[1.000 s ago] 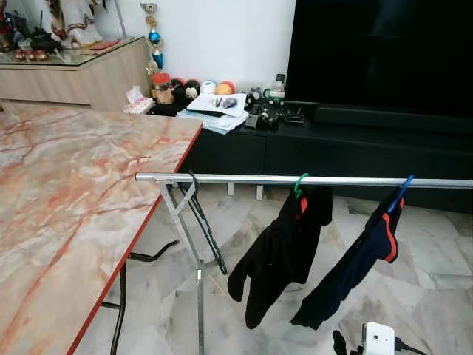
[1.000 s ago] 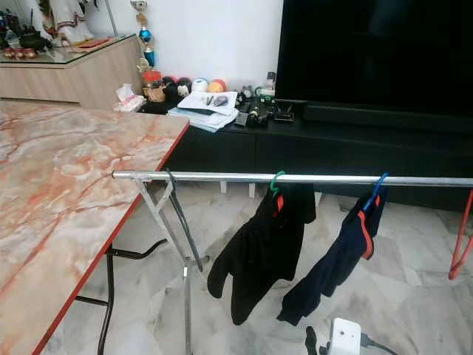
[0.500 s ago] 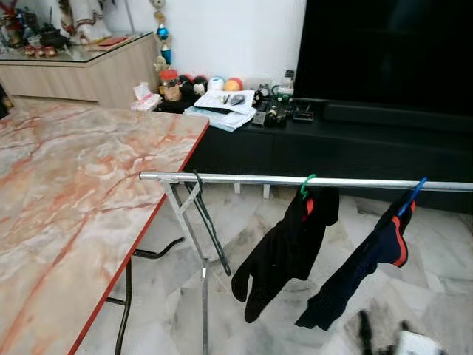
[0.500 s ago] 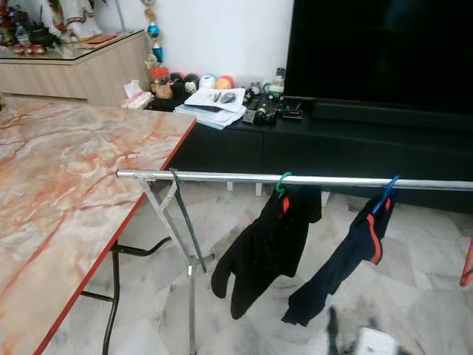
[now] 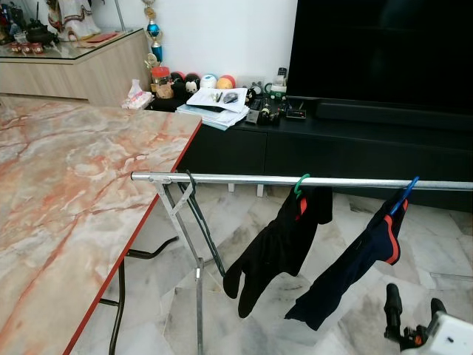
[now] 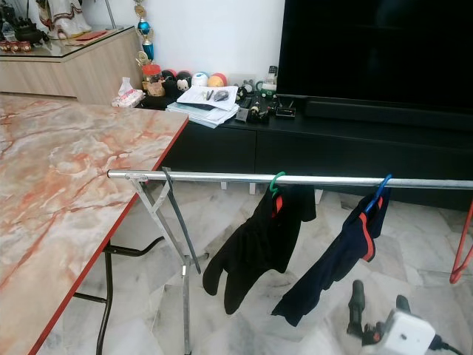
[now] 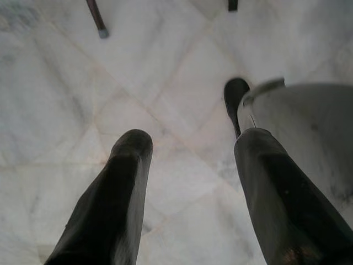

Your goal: Hang hanger

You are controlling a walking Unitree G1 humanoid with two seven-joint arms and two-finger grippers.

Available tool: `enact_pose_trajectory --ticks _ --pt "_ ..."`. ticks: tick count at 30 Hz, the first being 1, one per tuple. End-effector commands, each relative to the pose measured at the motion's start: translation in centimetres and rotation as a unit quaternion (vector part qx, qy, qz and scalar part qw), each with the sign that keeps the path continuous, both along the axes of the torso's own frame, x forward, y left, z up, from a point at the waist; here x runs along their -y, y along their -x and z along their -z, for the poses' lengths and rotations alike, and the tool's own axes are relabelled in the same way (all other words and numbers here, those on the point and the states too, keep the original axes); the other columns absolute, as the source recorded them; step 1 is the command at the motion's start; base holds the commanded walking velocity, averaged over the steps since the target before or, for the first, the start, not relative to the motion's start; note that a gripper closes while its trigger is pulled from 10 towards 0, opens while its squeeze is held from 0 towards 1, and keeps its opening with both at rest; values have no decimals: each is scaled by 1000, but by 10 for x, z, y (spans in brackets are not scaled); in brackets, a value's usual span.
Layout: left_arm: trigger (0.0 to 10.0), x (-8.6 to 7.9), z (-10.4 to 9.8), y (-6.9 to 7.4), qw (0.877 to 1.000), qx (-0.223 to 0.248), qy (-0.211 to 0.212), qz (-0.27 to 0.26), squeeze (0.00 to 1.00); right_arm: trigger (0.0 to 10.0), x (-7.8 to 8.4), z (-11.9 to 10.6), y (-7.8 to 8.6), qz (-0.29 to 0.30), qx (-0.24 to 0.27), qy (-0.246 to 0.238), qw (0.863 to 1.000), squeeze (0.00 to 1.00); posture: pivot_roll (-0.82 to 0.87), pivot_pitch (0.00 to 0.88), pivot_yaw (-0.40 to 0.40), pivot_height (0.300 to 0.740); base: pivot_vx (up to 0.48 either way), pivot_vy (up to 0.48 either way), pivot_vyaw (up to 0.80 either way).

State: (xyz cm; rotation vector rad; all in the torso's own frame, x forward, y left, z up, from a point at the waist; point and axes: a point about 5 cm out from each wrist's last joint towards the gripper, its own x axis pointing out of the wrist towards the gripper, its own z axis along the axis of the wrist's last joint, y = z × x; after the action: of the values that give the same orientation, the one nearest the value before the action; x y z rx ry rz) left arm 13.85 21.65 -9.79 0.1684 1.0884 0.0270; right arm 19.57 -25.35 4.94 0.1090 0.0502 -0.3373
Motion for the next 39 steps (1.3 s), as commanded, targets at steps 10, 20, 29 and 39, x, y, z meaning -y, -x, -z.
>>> enact_pose_trajectory --ticks 10,20,29,39 --pt "10000 2 1 1 1000 4 10 -14 0 10000 11 1 4 -3 -39 -5 999 0 17 0 13 740 0 0 0" --pt "10000 3 -1 -5 1000 5 12 -14 0 10000 11 -9 -2 -10 -28 -2 1000 0 21 0 17 740 75 0 0" --pt "10000 2 -2 -7 1000 10 11 -6 0 10000 4 -10 -7 -11 -25 -11 1000 0 24 0 26 740 284 0 0" --pt "10000 1 -3 -8 1000 10 9 0 0 10000 9 -12 -11 12 -18 -9 1000 0 25 0 33 740 290 0 0"
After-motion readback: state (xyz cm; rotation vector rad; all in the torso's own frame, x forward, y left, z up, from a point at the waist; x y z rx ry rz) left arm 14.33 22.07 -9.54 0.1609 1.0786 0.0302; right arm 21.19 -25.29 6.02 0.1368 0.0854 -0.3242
